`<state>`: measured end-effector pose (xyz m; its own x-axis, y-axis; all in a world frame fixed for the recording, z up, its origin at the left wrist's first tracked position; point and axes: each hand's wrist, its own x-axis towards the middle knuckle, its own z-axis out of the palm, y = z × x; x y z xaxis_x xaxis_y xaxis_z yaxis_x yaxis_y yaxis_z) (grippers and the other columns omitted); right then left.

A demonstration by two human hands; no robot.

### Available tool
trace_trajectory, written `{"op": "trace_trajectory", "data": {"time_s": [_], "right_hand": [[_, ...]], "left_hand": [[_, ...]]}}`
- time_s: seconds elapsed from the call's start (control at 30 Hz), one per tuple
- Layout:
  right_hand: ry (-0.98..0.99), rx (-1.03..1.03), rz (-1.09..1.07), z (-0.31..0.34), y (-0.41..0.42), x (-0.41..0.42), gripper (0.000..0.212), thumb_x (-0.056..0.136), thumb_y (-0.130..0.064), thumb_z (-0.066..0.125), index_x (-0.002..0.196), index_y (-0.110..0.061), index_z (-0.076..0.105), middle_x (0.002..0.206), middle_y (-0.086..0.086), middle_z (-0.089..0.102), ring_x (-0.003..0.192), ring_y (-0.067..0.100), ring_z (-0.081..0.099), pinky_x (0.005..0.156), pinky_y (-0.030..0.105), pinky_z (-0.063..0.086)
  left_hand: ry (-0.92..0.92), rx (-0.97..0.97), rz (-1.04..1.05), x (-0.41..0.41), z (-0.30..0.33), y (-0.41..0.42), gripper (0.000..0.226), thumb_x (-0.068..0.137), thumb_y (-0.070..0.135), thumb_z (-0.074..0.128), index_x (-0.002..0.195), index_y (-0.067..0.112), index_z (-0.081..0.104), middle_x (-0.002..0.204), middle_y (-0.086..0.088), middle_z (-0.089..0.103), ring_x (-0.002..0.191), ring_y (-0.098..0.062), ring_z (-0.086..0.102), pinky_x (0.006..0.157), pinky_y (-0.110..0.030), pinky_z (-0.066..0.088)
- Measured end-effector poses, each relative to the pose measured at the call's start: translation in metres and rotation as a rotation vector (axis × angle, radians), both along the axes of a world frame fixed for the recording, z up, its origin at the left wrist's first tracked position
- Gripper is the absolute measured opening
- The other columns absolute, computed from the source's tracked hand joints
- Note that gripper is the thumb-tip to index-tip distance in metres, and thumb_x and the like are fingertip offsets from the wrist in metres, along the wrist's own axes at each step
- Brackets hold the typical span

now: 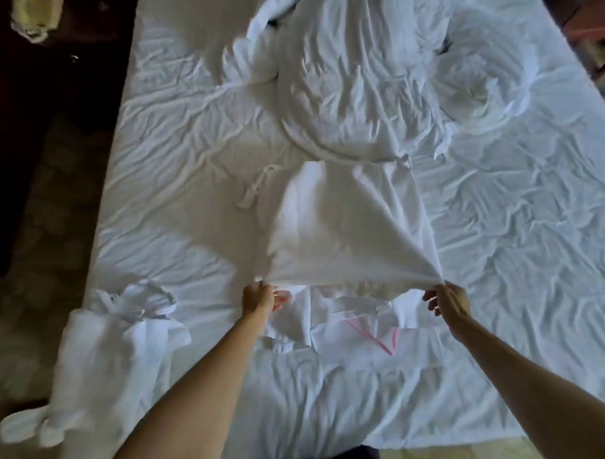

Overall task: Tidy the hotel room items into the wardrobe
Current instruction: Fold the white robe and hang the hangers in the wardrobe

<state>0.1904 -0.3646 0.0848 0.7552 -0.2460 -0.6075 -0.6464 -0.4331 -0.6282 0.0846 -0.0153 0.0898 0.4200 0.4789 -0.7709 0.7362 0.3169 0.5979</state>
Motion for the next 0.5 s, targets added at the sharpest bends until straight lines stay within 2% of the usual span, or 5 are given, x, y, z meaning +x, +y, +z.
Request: {"op": "trace_trajectory", "data": {"time_s": [0.1, 0.2, 0.3, 0.4, 0.5], "right_hand": [[0.044, -0.054, 0.015, -0.044, -0.015, -0.028, 0.025, 0.086, -0.001, 0.043, 0.083, 0.001, 0.067, 0.075, 0.019, 0.068, 0.053, 0.023, 0.050, 0.047, 0.027, 0.036], [0.072, -0.099, 0.050, -0.077, -0.023, -0.044, 0.027, 0.090, 0.003, 0.040, 0.090, -0.001, 0.067, 0.075, 0.014, 0.069, 0.057, 0.023, 0.052, 0.050, 0.029, 0.039], [0.086, -0.104, 0.045, -0.095, -0.024, -0.051, 0.028, 0.091, 0.005, 0.038, 0.095, 0.001, 0.065, 0.075, 0.012, 0.069, 0.060, 0.023, 0.054, 0.052, 0.030, 0.040], [0.099, -0.107, 0.017, -0.105, -0.019, -0.060, 0.027, 0.095, 0.005, 0.039, 0.102, -0.001, 0.065, 0.077, 0.012, 0.068, 0.060, 0.023, 0.054, 0.053, 0.030, 0.041], [0.071, -0.193, -0.026, -0.090, -0.006, -0.078, 0.023, 0.097, -0.002, 0.050, 0.112, -0.002, 0.067, 0.087, 0.016, 0.069, 0.068, 0.028, 0.061, 0.063, 0.036, 0.050]], "left_hand": [[0.053, 0.030, -0.114, -0.032, -0.047, -0.007, 0.022, 0.095, 0.015, 0.053, 0.092, 0.004, 0.072, 0.074, -0.007, 0.076, 0.048, -0.020, 0.068, 0.038, -0.020, 0.044], [0.097, 0.078, -0.214, -0.058, -0.085, -0.009, 0.020, 0.091, 0.010, 0.055, 0.091, 0.001, 0.073, 0.080, -0.013, 0.076, 0.049, -0.024, 0.066, 0.038, -0.021, 0.044], [0.147, 0.148, -0.303, -0.075, -0.111, -0.009, 0.019, 0.086, 0.018, 0.057, 0.080, 0.012, 0.074, 0.064, -0.002, 0.074, 0.053, -0.020, 0.071, 0.059, -0.035, 0.061], [0.184, 0.229, -0.434, -0.086, -0.126, -0.004, 0.017, 0.082, 0.018, 0.051, 0.077, 0.022, 0.067, 0.059, 0.015, 0.071, 0.053, -0.008, 0.070, 0.075, -0.036, 0.061], [0.203, 0.309, -0.717, -0.089, -0.117, 0.014, 0.031, 0.077, 0.040, 0.054, 0.101, 0.023, 0.063, 0.095, 0.009, 0.075, 0.089, -0.020, 0.072, 0.081, -0.032, 0.054]]}}
